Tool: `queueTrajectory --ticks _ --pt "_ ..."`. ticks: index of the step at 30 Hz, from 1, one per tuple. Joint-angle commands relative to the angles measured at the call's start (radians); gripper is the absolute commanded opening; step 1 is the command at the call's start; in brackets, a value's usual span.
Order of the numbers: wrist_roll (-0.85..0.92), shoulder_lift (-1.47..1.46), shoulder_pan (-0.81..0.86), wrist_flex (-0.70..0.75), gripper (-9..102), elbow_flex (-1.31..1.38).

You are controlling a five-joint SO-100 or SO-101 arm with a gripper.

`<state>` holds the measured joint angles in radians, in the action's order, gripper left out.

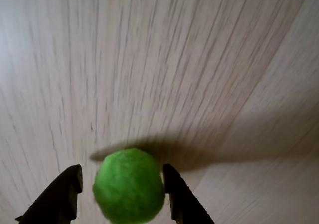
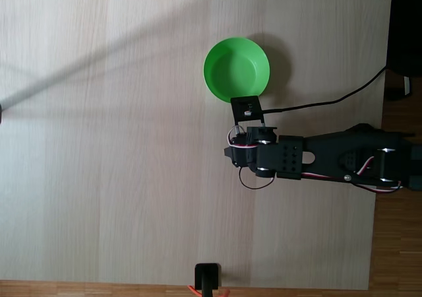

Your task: Grasp a green pompom and put it in the green bowl.

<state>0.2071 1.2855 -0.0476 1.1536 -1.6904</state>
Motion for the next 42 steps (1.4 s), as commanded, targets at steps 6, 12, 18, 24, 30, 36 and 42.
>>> queueTrajectory --ticks 6,12,18,24,30,36,42 --pt "0.005 0.008 0.043 -0.005 19 0.038" --pt "0.005 0.0 0.025 -0.005 19 0.038" --pt "0.005 0.0 -0.005 -0.005 19 0.037" --pt "0.005 0.0 0.003 -0.005 19 0.037" --pt "0.006 -0.002 0.0 -0.005 19 0.035" --pt "0.006 -0.003 0.006 -0.005 11 0.037" --pt "0.006 -0.002 0.006 -0.005 9 0.037"
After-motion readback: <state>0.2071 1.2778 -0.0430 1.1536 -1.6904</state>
